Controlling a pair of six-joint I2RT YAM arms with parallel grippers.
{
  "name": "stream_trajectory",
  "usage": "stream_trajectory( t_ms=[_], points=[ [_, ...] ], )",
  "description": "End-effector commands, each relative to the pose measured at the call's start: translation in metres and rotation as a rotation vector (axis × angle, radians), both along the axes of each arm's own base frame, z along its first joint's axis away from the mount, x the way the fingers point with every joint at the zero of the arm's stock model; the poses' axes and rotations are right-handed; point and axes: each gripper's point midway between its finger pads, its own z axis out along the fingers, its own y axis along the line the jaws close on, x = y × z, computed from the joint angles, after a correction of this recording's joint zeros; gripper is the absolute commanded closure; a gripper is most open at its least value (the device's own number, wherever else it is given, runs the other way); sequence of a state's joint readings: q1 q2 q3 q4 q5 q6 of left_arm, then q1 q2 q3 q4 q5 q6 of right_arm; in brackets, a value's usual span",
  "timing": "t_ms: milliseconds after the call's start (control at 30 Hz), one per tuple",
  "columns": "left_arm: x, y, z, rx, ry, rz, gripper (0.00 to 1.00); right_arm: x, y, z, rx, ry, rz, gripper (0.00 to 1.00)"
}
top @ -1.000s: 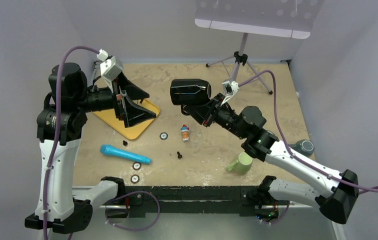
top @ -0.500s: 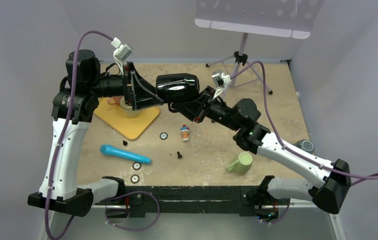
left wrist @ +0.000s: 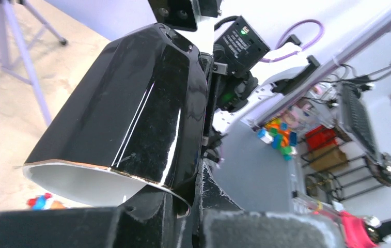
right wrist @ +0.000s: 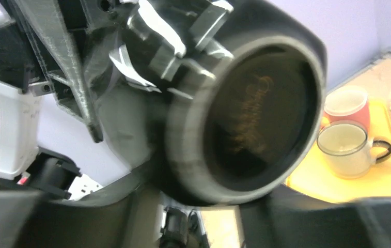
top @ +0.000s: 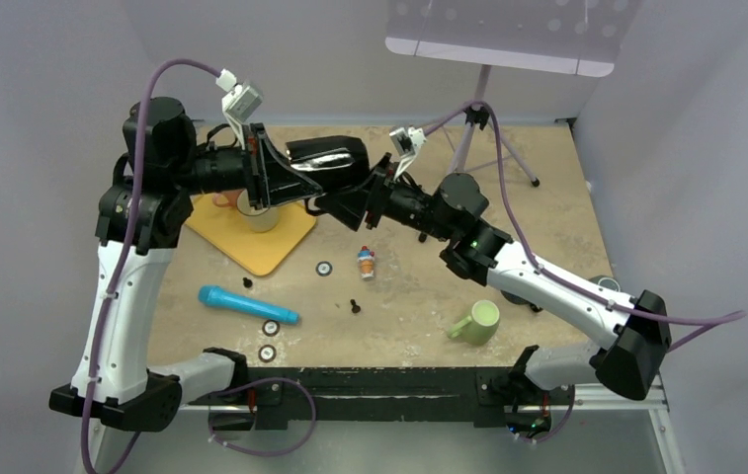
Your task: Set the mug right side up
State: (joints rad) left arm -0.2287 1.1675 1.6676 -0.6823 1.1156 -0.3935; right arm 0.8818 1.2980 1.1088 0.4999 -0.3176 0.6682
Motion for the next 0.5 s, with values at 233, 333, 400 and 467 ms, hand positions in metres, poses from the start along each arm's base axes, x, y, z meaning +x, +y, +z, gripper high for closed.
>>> stream_trajectory(
  t_ms=[233,333,400,467],
  points=[
    [0.066,0.188,-0.144,1.122,-0.222,0.61,1.0,0.041,-0.039,-0.061,-0.27,0.083,-0.336,0.02],
    [0.071,0.233,-0.174,1.276,-0.084,0.581,1.0,0.044,-0.049,-0.073,-0.314,0.074,-0.382,0.02],
    [0.081,0.272,-0.193,1.375,0.029,0.598,1.0,0.045,-0.051,-0.079,-0.346,0.061,-0.388,0.02],
    [0.099,0.294,-0.214,1.423,0.122,0.577,1.0,0.047,-0.054,-0.083,-0.371,0.054,-0.403,0.02]
  ],
)
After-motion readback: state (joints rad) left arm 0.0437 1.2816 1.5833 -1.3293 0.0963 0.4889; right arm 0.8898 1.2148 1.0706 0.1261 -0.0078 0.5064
